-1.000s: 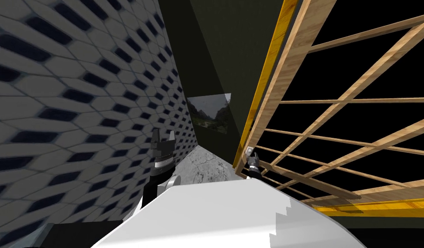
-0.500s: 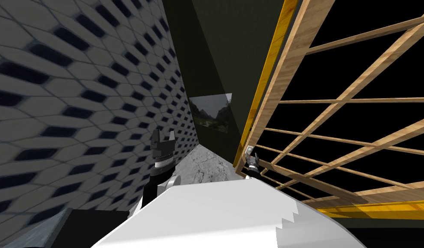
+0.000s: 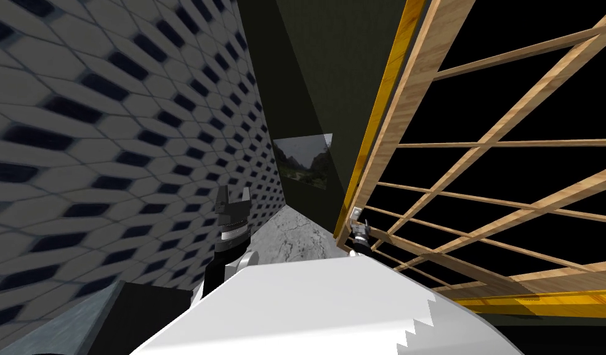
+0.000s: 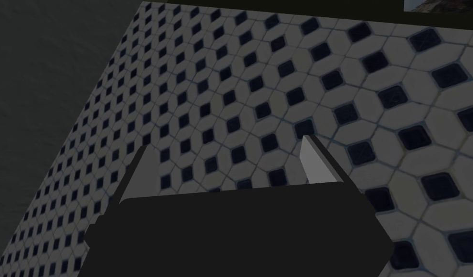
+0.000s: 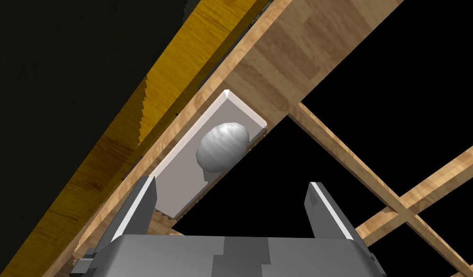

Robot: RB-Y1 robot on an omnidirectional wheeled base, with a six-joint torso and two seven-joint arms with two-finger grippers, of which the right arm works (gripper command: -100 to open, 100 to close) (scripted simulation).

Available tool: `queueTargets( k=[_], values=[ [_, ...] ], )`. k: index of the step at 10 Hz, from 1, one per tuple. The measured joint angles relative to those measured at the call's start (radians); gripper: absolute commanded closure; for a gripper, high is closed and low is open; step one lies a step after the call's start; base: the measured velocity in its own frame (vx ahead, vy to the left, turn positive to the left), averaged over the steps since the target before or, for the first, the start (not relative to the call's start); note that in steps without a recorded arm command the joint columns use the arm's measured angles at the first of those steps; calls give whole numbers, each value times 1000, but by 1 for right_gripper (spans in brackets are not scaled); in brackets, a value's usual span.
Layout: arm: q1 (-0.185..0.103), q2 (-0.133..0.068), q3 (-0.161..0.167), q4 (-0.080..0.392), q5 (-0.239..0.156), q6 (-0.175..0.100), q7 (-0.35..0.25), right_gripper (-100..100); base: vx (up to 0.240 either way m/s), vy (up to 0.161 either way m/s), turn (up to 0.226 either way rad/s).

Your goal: Pull the door open

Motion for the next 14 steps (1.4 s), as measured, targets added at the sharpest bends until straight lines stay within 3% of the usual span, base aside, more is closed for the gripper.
queueTargets(
  k=[14],
  values=[
    [-14, 11, 67, -3, -165, -13, -354, -100, -54, -4, 49]
  ],
)
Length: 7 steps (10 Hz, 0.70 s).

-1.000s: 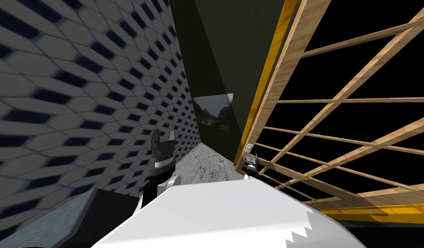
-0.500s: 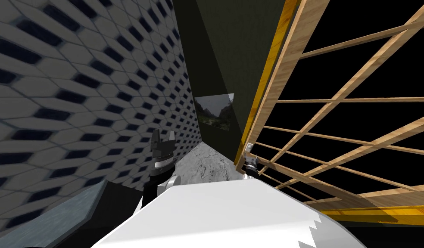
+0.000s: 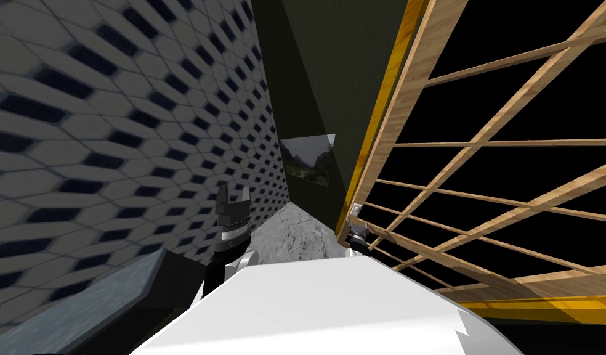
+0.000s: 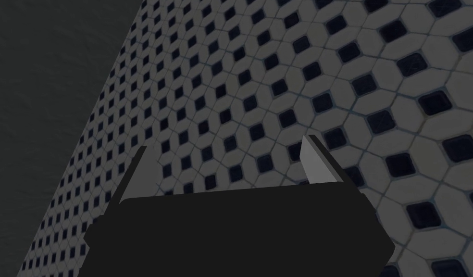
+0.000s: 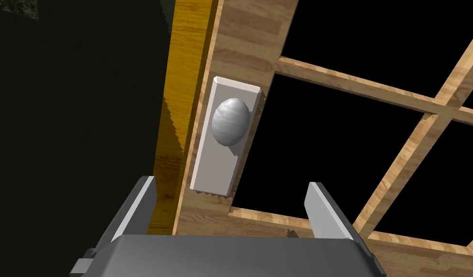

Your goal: Pull the door open

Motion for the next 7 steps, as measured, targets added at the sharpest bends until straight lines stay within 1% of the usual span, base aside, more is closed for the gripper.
queueTargets(
  k=[6, 7],
  values=[
    [-4, 3, 21, -1, -51, -4, -132, -100, -37, -4, 32],
    [-4, 3, 21, -1, -52, -4, -136, -100, 128, -11, 7]
  ],
)
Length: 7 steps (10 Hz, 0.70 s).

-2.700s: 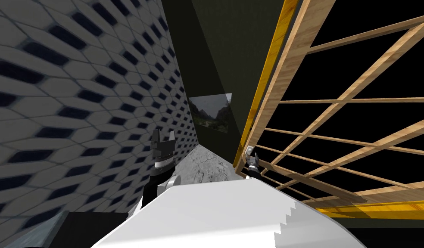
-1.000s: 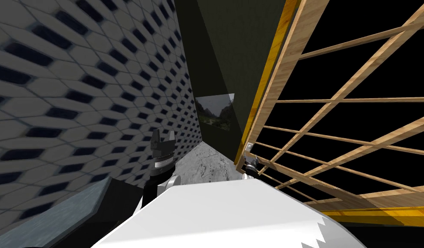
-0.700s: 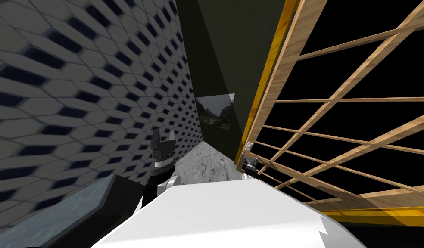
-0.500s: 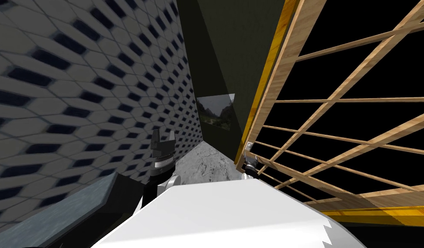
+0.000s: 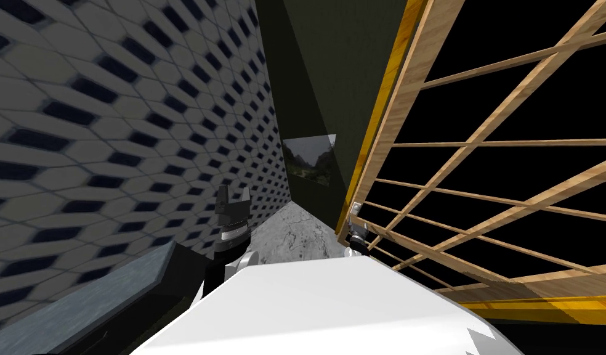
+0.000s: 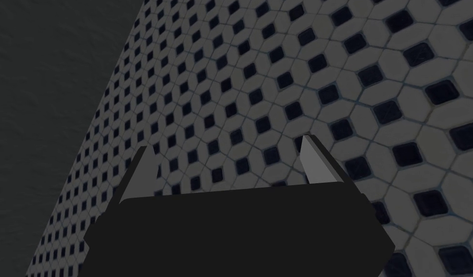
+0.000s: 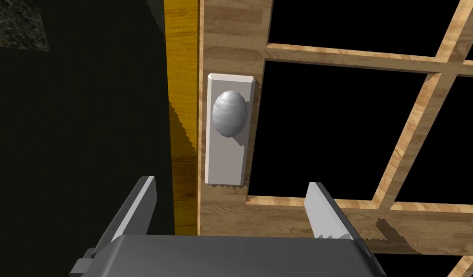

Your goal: Pull the door open

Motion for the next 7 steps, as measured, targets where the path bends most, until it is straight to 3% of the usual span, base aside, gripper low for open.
queueTargets(
  k=[2, 4, 5, 7],
  values=[
    [11, -33, 8, 28, 2, -12, -45, -100, 199, 18, 11],
    [43, -65, 11, 6, -1, -4, -79, -100, 146, 9, 5],
    [35, -79, 15, 36, 0, -13, -102, -100, 141, -10, 15],
    [68, -113, 19, 18, -2, -8, -137, -100, 126, -11, 8]
  ],
)
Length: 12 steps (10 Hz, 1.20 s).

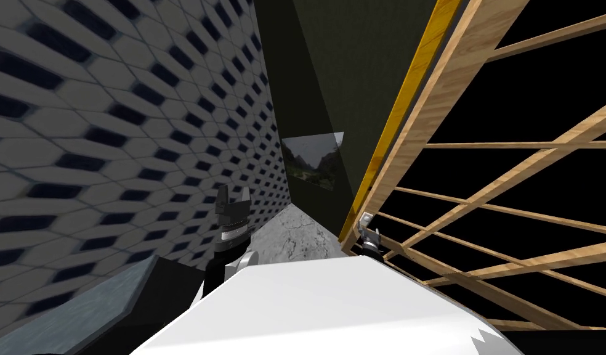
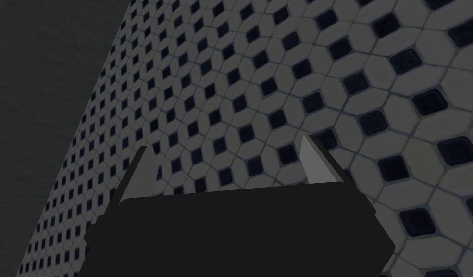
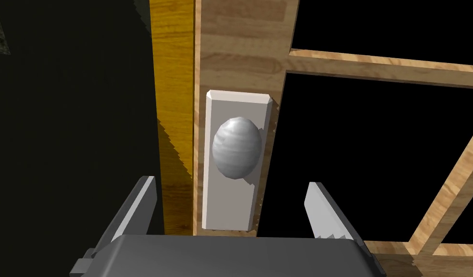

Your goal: Pull the door open

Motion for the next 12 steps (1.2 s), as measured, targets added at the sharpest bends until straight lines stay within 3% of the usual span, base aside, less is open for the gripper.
queueTargets(
  k=[3, 5, 7, 8, 12],
  values=[
    [21, -43, 13, 35, 3, -20, -67, -100, 121, 5, 8],
    [56, -75, 15, 8, 0, -12, -100, -100, 146, -3, 7],
    [51, -102, 21, 45, 1, -20, -139, -100, 102, -17, 1],
    [52, -104, 21, 46, 1, -23, -143, 100, -11, 4, 0],
    [50, -102, 22, 45, 2, -19, -138, 100, -13, 2, 5]
  ],
)
